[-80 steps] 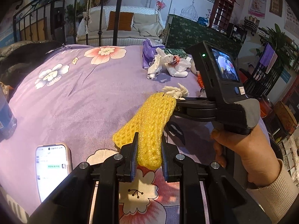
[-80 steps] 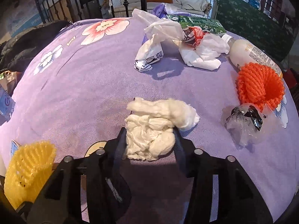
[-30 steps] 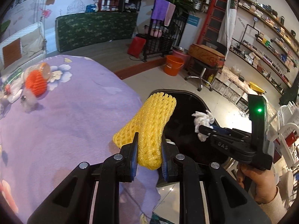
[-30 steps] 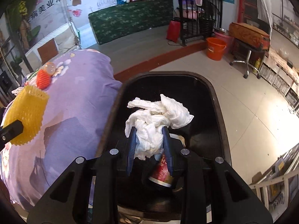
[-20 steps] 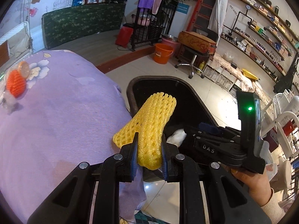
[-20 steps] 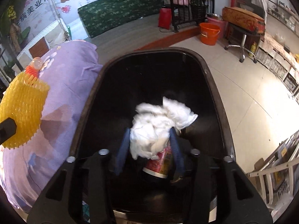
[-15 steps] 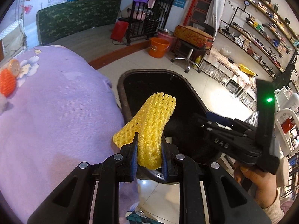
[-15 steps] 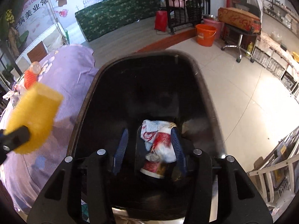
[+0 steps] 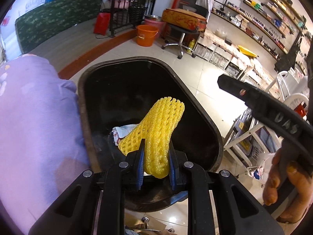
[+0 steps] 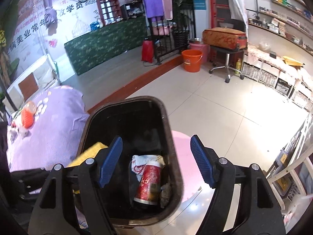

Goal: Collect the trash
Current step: 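Open the left gripper to drop the yellow foam net into the bin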

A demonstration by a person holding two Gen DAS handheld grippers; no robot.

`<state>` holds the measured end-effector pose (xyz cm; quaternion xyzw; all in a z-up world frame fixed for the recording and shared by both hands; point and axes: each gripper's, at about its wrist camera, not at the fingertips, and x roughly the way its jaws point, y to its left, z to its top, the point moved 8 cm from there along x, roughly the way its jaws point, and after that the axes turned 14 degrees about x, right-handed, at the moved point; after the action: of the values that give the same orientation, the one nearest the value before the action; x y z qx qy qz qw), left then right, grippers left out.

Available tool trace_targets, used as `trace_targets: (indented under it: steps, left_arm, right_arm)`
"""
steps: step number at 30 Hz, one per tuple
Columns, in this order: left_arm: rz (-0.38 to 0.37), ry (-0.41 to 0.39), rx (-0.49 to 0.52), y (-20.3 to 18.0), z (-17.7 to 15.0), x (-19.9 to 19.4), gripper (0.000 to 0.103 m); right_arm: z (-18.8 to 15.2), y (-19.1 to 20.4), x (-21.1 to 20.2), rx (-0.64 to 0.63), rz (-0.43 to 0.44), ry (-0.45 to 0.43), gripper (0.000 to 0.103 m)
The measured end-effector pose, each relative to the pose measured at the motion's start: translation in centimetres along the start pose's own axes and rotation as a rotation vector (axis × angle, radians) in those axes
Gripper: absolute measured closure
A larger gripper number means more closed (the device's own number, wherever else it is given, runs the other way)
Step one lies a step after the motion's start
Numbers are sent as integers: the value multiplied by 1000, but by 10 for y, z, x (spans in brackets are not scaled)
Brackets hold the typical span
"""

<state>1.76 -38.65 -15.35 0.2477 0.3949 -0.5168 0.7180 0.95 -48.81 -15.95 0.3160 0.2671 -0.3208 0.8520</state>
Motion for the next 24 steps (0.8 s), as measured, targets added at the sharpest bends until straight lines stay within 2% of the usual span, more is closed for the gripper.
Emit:
trace_targets:
  steps: [7,10,12,15,18,24]
  left_arm:
    - [-6,40,34,-7,-4,11,81]
    - [-19,45,45,-8,-6,13,64]
    - [-23,35,57,-9,-5,12,40]
    - [-26,10,65,-12,-5,9,23]
    - [-32,-12,59,-14,-6,3,15]
    - [16,-58,52,-6,-14,-13,9]
  right_arm:
    - [7,-15,-6,37,-9,-12,31]
    - [9,-18,-5,45,-13,-11,31]
    - [8,-19,-6,50,-12,-10,30]
    - [9,-21,-6,51,-18,-18,22]
    - [9,-20,-6,57,-16,-18,21]
    - [8,-18,-4,52,-9,-11,19]
